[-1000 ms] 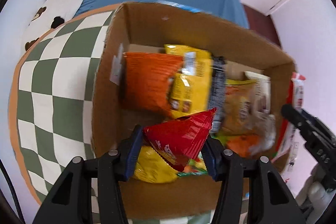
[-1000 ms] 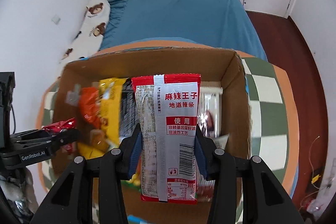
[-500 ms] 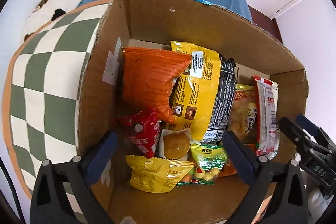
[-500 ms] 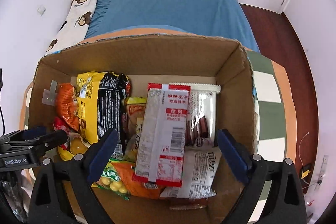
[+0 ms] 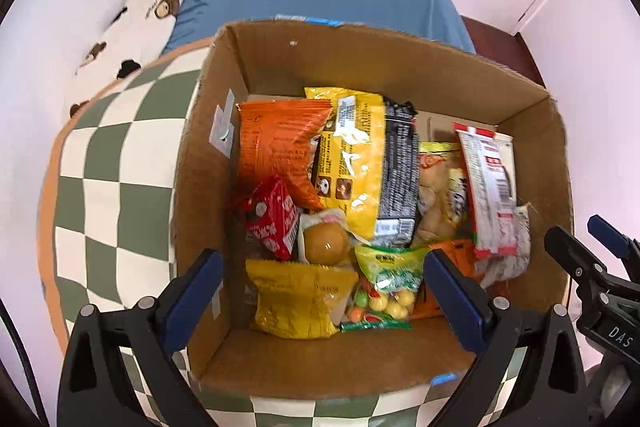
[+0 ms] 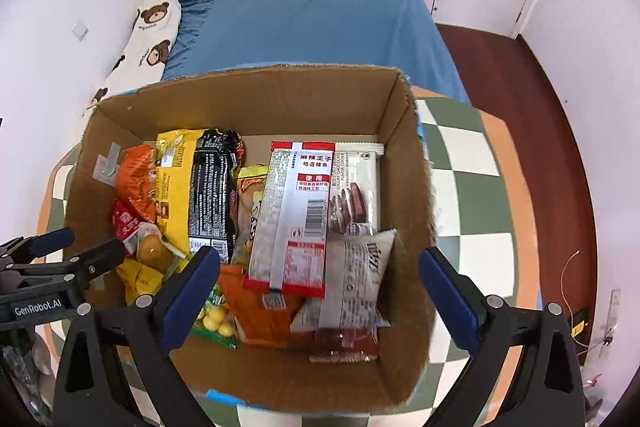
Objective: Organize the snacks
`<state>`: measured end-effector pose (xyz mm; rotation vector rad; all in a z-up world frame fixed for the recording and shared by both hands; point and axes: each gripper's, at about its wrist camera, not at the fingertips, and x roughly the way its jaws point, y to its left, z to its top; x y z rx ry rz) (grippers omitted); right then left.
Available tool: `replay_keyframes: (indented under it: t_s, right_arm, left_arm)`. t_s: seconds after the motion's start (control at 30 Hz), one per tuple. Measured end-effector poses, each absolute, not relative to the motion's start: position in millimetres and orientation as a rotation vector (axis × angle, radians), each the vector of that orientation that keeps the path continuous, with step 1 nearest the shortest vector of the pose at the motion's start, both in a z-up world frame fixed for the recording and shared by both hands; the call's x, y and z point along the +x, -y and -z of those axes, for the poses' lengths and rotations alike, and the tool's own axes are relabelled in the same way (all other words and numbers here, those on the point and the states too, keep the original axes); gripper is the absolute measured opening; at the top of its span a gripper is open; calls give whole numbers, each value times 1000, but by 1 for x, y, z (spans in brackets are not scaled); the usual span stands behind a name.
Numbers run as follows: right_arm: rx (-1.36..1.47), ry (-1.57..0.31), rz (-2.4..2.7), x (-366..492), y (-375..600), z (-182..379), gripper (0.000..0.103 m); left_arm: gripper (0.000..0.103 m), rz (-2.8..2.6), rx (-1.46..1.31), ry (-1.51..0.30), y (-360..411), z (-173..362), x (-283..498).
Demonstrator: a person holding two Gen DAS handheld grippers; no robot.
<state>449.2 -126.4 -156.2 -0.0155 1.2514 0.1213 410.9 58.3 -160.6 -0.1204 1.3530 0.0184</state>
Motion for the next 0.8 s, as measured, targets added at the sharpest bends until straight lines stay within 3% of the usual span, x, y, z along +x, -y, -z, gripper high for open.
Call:
replay_keyframes:
  t_s: [0.8]
  right_arm:
    - [26,-919,-165,247,145,-2,102]
  left_arm:
    - [103,17,-75,-995,-29,11,223]
